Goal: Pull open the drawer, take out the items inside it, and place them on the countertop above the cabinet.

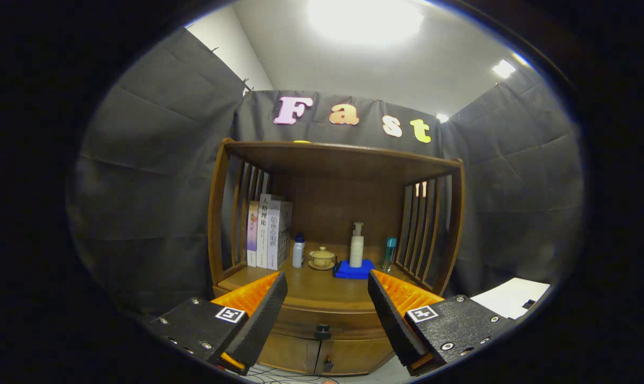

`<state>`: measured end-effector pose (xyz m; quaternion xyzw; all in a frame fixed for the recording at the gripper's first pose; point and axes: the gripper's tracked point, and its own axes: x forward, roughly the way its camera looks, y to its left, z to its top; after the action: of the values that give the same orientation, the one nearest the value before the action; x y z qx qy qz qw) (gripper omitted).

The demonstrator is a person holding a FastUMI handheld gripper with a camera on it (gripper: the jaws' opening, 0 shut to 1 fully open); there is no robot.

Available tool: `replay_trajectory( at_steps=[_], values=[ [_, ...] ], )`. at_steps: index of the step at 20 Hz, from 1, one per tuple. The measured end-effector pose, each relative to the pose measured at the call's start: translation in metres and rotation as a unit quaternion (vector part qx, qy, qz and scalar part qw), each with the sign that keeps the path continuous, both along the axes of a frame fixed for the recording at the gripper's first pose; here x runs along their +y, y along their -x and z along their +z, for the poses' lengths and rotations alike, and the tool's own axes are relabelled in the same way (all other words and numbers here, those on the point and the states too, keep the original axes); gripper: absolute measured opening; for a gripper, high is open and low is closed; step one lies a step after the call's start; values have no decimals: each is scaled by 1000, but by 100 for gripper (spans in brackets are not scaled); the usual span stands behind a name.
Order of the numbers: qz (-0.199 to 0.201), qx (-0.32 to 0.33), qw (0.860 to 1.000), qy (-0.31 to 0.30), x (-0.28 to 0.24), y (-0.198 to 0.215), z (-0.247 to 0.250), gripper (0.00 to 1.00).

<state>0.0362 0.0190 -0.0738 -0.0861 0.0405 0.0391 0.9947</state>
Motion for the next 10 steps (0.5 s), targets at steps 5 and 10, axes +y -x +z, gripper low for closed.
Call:
replay_trajectory(
  at_steps=[5,10],
  values=[
    [6,34,999,-13,-2,-23,-51,95],
    [-15,62,998,7,-14,-50,-112,95]
  ],
)
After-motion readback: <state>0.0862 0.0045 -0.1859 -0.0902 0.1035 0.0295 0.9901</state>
